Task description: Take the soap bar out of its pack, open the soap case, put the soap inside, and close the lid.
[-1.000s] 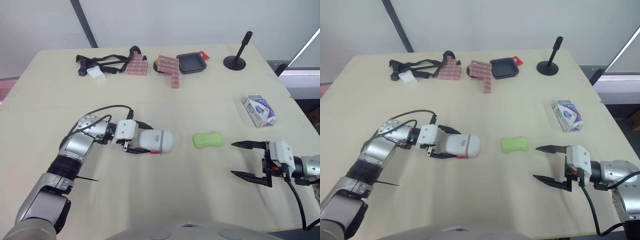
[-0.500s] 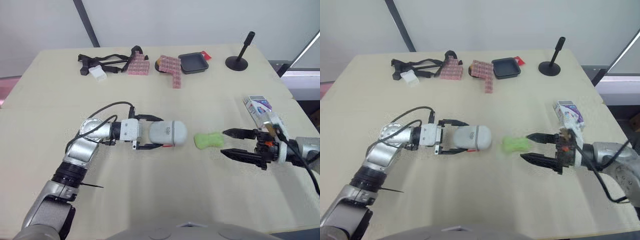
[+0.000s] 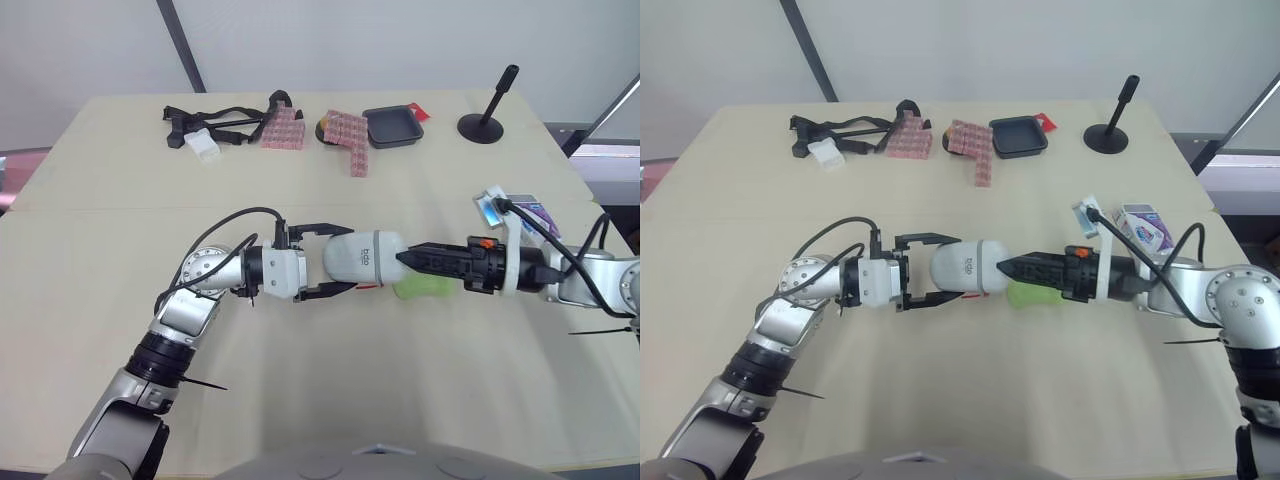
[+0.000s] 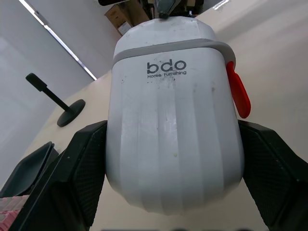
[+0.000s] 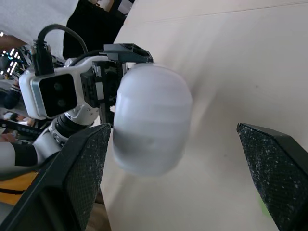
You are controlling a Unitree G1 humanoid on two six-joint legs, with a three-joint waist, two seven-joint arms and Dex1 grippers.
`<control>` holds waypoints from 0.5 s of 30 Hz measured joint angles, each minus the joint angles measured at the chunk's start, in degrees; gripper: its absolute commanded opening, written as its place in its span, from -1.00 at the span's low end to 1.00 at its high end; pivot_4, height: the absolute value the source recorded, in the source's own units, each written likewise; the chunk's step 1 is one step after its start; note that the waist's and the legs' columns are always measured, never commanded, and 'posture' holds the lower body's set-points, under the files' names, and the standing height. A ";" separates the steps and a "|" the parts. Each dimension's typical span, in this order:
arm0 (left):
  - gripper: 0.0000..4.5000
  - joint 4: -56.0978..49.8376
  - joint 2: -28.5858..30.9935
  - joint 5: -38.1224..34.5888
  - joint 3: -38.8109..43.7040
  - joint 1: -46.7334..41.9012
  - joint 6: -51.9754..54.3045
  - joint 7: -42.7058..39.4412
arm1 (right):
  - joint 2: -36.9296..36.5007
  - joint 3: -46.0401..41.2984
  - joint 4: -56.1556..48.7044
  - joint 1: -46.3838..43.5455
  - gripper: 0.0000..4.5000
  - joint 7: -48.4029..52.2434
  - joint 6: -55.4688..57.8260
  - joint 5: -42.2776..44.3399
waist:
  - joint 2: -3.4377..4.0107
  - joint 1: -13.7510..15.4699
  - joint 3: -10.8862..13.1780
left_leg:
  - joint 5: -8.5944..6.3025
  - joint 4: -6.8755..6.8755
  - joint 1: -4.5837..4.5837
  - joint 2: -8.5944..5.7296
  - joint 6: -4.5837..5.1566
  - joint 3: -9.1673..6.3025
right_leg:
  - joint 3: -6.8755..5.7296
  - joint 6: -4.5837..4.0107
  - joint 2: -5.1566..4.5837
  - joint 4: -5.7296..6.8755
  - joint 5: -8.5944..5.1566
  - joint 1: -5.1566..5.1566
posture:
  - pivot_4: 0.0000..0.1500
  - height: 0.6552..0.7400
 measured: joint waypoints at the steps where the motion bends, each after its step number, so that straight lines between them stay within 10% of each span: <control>1: 0.54 0.00 0.01 0.06 -0.05 -0.01 -0.20 0.09 | 0.09 0.43 0.03 -0.22 1.00 -0.84 0.00 0.86 | 0.00 0.02 0.00 | 0.00 0.00 -0.01 -0.01 -0.02 0.00 | 0.00 0.01 0.02 0.00 0.00 0.00 | 1.00 1.00; 15: 0.54 0.01 0.15 0.05 -1.70 -0.08 -0.64 0.47 | -0.04 2.05 0.41 -0.57 0.88 -4.60 0.95 3.62 | 0.00 0.35 0.00 | 0.07 0.00 -0.13 -0.04 -0.21 -0.04 | -0.03 0.04 0.17 -0.07 0.02 0.06 | 1.00 1.00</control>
